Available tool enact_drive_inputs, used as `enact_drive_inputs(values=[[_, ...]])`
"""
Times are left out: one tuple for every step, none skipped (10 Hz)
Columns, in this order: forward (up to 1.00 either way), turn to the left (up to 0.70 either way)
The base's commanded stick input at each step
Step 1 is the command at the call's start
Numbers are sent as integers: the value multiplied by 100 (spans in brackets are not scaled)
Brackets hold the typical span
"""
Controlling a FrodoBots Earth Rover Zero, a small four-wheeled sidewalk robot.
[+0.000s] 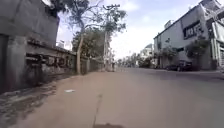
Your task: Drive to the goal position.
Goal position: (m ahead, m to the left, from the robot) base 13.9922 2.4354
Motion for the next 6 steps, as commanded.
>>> enact_drive_inputs(values=[[100,6],[100,6],[100,6],[100,6],[100,6],[100,-10]])
